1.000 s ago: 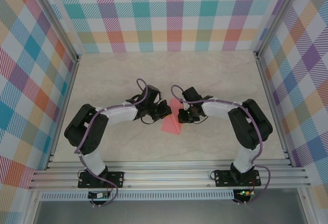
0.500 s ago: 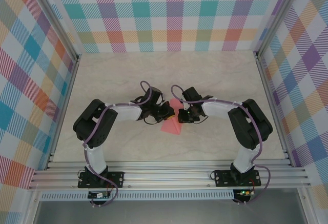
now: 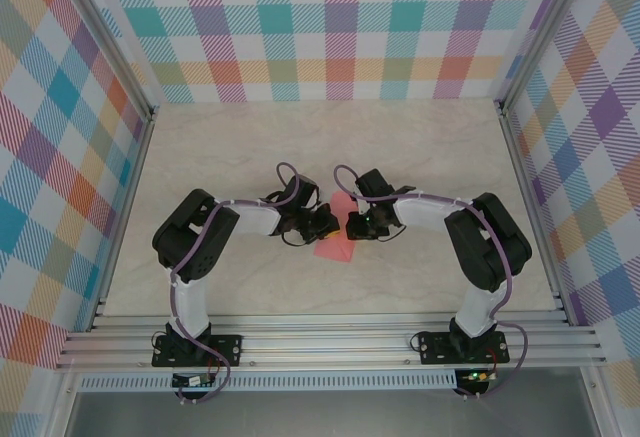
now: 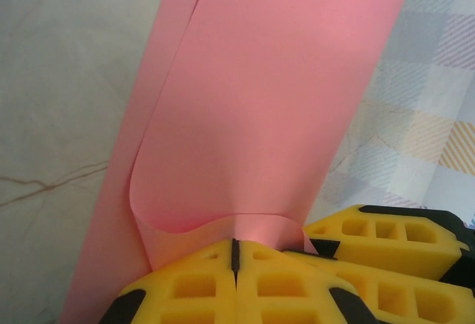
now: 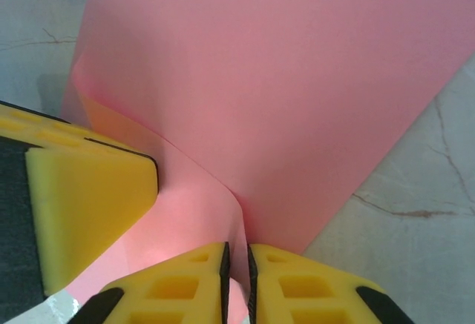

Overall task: Fold a paper plane with a square sheet of paper (pick it up from the middle)
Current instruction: Fold the triangle a second time at the center of the table.

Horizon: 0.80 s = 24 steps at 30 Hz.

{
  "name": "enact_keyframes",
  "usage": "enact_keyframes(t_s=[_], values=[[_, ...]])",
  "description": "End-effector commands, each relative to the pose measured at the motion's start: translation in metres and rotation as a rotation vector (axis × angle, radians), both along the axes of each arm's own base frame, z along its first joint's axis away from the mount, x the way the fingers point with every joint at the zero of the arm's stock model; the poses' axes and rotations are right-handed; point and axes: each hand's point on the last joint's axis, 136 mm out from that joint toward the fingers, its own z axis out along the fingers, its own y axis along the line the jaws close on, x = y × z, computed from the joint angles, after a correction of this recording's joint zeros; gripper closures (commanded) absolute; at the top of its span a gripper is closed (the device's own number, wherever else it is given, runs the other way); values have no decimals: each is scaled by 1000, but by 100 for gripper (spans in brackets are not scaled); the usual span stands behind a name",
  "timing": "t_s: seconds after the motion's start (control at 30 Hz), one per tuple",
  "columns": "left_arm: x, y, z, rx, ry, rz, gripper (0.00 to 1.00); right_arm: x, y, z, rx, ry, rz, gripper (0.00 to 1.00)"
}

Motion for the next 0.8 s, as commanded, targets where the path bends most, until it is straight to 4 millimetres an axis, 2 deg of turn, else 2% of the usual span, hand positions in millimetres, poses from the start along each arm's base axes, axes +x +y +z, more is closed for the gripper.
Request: enact_keyframes(t_s=[0.0,0.1,0.23,0.33,0.4,0.47,0.57,0.63,0.77], values=[[-13,17,-35,84,49,7,100,0,-3,-5,-22,25,-26,80],[-16,16,-37,76,55,-1,100,3,-4,14,-18,6,-51,71],[-16,15,-36,74,51,-8,100,3,-21,40,-41,-29,-140,54],[-16,13,-34,66,52,-16,100,-6,-22,51,14,-19,-186,53],[-15,13,-34,66,49,-18,100,-14,-15,54,87,13,-212,57],[-15,13,-33,65,48,-21,100,-23,2,58,220,58,-205,70],[-16,13,-32,68,45,-22,100,-33,22,53,346,144,-199,85],[-16,14,-32,70,44,-25,100,-36,30,48,367,172,-202,88],[-17,13,-32,69,47,-28,100,-36,40,39,377,205,-197,90]])
